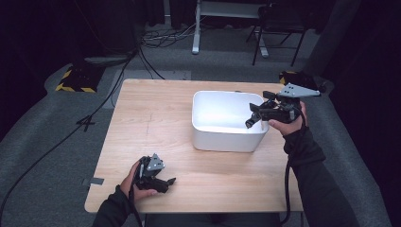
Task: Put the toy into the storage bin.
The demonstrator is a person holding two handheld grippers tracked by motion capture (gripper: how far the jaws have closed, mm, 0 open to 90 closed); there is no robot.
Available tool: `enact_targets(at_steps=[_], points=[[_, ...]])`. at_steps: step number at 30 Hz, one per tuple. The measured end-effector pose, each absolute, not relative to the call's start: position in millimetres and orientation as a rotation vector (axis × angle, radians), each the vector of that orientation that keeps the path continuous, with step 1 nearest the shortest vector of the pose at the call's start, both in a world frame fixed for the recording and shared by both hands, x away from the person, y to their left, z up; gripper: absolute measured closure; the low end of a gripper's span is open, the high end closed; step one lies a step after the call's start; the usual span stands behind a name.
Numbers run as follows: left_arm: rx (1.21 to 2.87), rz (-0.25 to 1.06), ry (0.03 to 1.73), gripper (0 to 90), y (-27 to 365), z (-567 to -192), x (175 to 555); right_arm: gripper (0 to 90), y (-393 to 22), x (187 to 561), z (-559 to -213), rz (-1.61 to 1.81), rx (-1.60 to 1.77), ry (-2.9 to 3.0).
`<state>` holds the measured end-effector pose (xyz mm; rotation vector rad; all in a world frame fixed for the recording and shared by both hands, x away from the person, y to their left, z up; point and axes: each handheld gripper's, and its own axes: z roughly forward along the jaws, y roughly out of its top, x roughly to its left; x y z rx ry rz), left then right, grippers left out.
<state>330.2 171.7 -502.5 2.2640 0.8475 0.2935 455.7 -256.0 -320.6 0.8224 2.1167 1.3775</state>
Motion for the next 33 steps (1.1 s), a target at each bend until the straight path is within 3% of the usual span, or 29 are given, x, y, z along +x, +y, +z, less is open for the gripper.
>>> enact_targets(at_steps=[33], points=[[2.265,0.293,0.847,14.7,171.8,-502.5,330.2,24.7,-238.0,445.4,-353.7,1.201,0.892,2.225]])
